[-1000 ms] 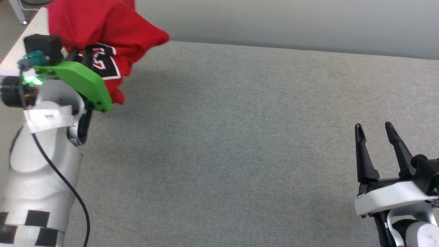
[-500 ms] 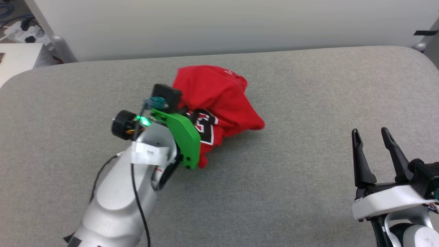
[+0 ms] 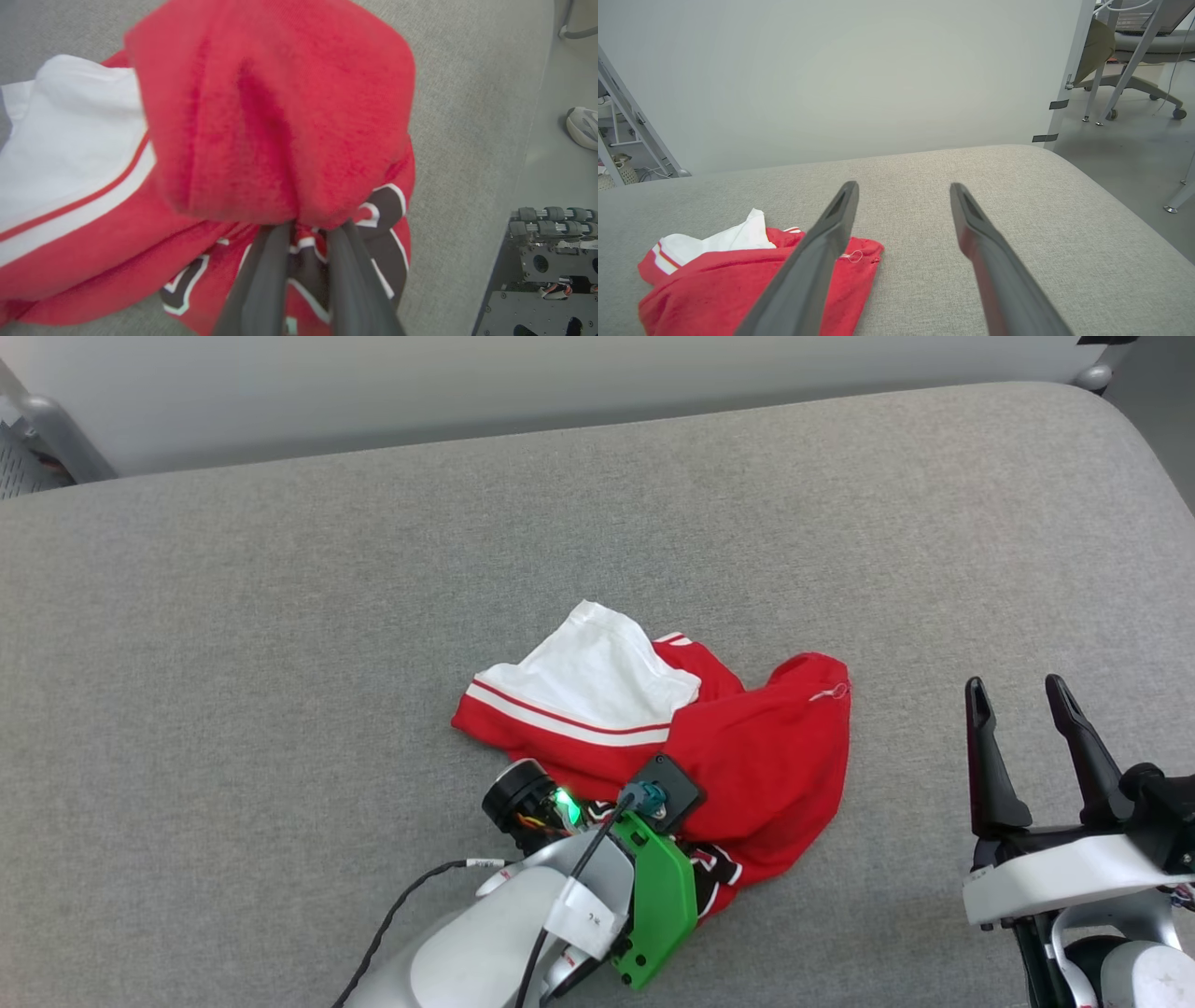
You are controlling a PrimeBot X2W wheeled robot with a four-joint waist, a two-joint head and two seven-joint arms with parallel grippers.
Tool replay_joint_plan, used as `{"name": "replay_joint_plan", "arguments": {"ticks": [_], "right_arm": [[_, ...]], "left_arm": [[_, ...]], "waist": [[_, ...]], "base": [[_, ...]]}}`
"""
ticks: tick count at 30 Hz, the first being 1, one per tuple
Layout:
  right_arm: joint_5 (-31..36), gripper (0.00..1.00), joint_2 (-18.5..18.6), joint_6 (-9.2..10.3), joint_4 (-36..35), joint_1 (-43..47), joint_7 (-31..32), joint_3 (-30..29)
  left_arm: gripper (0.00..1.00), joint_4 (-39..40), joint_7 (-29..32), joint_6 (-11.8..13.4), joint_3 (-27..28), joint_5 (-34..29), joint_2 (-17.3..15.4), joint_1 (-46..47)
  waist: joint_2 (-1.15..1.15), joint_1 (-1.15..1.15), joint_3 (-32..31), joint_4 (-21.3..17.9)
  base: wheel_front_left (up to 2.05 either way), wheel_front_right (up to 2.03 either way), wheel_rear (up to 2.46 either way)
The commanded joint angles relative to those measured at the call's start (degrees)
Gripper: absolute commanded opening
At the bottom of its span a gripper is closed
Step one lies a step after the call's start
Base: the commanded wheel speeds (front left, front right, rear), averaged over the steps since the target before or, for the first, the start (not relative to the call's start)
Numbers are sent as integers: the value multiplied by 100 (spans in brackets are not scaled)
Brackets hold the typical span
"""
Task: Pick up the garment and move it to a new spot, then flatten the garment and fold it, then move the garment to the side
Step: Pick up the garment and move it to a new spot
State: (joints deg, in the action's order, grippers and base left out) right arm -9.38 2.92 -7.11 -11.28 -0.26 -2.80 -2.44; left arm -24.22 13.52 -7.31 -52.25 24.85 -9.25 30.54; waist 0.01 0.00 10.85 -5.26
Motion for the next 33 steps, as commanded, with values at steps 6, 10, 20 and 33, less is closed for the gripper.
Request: {"name": "replay_joint_plan", "arguments": {"ticks": [6,10,20,33], "right_arm": [[-15,100,-4,-37,55,-90,-35,-36],[21,100,-4,-37,83,-56,-11,8],[90,100,-4,-37,132,186,107,35],[62,100,-4,-37,141,422,219,65]], "left_arm": [[100,-106,-364,-1,-64,100,-6,-8],[100,23,-806,202,67,76,2,-97],[100,659,-2147,1041,833,186,-197,-586],[100,1043,-2749,1807,2044,517,-881,-1171]], "waist": [[-1,0,-77,197],[-1,0,-272,312],[-1,0,-747,688],[-1,0,-989,946]], "base": [[0,0,0],[0,0,0],[0,0,0],[0,0,0]]}}
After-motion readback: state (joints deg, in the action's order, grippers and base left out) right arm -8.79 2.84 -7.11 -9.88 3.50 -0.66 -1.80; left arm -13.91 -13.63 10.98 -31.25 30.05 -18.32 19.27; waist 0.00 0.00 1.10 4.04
